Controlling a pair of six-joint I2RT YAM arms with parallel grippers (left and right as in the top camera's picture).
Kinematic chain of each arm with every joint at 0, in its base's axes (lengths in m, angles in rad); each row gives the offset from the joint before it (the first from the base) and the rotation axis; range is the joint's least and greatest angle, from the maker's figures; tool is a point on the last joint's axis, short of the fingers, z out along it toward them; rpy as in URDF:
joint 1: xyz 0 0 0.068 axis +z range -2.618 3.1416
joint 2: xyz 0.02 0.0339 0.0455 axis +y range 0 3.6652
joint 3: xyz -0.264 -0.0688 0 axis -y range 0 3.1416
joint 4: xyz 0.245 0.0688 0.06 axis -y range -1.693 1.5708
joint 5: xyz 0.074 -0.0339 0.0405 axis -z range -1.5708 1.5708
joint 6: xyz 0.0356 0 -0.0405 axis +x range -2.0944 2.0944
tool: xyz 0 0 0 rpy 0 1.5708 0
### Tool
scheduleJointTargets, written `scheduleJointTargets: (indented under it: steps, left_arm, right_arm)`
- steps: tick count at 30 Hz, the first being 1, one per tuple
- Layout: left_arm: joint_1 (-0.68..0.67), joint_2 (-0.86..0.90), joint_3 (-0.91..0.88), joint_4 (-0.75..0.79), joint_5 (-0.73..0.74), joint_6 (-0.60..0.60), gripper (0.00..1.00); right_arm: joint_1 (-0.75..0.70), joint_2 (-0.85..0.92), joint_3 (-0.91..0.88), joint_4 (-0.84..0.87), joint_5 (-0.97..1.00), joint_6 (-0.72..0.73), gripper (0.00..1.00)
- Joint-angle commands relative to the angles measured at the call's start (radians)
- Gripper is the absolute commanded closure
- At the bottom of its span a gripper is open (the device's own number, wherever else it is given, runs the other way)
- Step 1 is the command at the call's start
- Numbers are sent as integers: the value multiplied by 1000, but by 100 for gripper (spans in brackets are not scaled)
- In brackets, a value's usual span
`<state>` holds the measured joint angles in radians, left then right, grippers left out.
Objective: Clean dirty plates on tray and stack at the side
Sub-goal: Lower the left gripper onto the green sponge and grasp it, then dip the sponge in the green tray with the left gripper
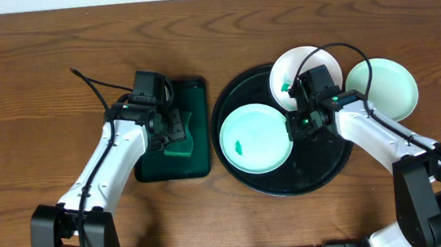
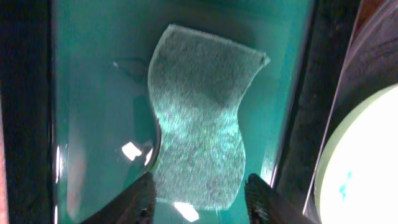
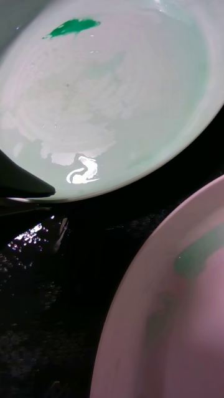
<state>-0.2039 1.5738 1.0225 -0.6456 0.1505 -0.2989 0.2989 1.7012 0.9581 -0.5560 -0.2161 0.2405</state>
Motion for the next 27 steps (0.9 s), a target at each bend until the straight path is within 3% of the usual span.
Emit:
scheduleJointTargets:
  steps: [1,8,22,24,27]
  left_arm:
    - [-1,10,-35,29,-13,-13,54]
    - [-1,21,-95,153,-12,-13,54]
    - [-29,151,-102,248,-13,-12,57]
    - [-29,164,-102,247,-13,-12,60]
    - [-29,171,-102,244,-14,-12,76]
  right_arm:
    - [6,6,-7,2,2,-6,95]
    - [6,6,-7,2,2,-6,95]
    - [6,6,-7,2,2,-6,95]
    - [6,6,-7,3,2,-6,95]
    - [6,6,-7,3,2,-6,95]
